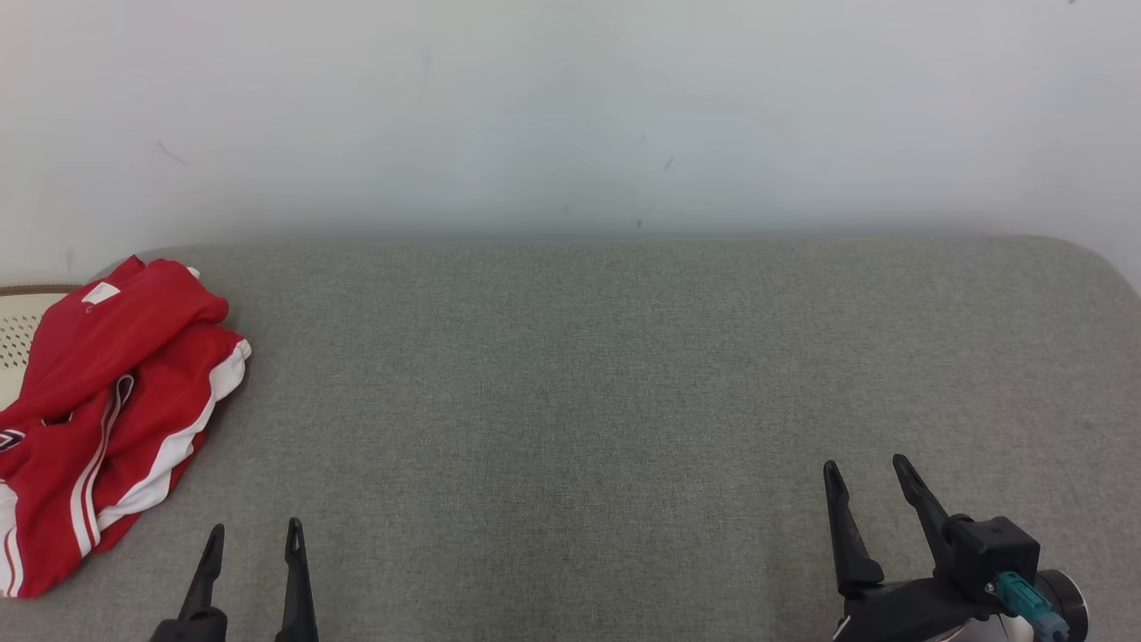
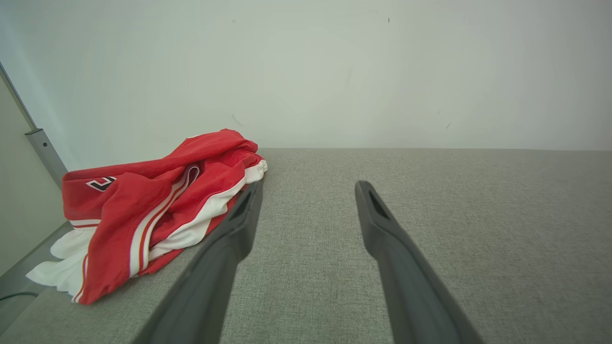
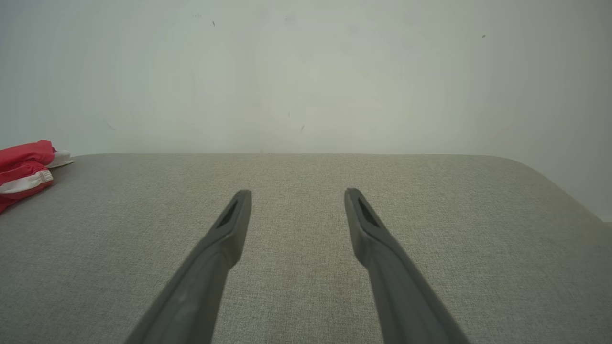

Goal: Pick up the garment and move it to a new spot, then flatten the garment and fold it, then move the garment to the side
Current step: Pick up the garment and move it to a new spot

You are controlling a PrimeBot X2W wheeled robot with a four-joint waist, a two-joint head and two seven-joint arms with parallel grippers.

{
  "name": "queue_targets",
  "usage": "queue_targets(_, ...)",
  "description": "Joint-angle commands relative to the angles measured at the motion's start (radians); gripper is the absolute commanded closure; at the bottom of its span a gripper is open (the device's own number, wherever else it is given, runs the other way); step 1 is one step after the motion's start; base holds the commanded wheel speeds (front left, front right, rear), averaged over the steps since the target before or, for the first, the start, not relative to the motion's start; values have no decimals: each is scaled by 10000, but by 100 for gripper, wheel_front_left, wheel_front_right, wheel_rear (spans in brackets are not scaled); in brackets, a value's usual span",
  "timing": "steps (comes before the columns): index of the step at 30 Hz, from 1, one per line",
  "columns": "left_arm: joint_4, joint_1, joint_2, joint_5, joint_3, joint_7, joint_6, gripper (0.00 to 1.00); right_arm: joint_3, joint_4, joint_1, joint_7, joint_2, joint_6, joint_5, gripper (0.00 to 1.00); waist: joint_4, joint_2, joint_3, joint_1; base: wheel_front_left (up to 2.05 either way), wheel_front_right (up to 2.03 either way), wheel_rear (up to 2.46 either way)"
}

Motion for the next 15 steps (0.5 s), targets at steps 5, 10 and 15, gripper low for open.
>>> queue_targets(5, 34, -45, 83, -39, -2, -43, 57, 0, -16, -3, 135, 9, 15, 7, 70, 0, 1, 0, 8, 0, 0, 0, 0)
queue_targets(10, 46, -28, 99, -61, -46, -50, 64, 0, -21, 1, 145, 41, 23, 7, 88, 0, 16, 0, 16, 0, 0, 0, 0)
queue_targets(15, 53, -42, 135, -87, -75, -32, 102, 0, -38, 26, 173, 55, 33, 7, 107, 0, 40, 0, 15, 0, 0, 0, 0)
